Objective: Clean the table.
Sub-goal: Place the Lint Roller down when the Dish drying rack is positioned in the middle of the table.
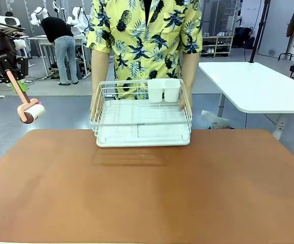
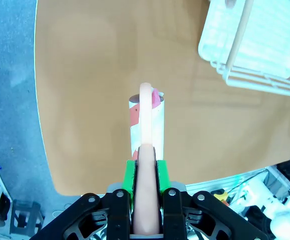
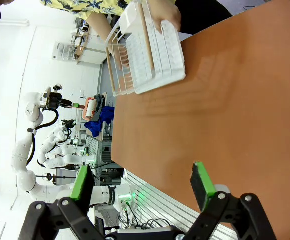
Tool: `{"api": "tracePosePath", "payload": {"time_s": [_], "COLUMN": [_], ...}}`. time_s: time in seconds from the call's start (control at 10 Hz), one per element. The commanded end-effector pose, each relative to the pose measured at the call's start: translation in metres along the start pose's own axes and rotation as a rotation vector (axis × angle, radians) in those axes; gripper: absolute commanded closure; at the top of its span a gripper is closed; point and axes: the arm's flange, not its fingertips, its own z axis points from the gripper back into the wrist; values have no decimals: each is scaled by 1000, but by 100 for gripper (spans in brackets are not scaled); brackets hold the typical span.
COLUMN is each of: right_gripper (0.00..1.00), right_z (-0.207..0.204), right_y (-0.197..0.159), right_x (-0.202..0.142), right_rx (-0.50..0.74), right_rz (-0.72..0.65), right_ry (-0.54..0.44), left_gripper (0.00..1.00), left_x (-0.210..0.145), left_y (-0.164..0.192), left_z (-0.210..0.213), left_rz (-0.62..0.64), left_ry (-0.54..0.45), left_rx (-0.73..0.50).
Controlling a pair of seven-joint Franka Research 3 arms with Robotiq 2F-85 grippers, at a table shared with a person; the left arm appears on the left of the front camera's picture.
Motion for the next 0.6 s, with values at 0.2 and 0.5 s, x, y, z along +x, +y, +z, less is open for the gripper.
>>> {"api": "tracePosePath", "payload": {"time_s": [0.2,0.5], "right_gripper": [0,0], "right_z": [1,1], "right_y": [2,2], "right_x": [1,1], "right_rx": [17,17], "right_rz": [10,10], "right_ry": [-6,-6], "left_gripper": [79,79], "left_x": [-1,-1], "left_y": [1,1], "left_z": [2,2], "left_rz": [-2,-2], "left_ry": [-8,-8], "left_rx": [-4,-4]}}
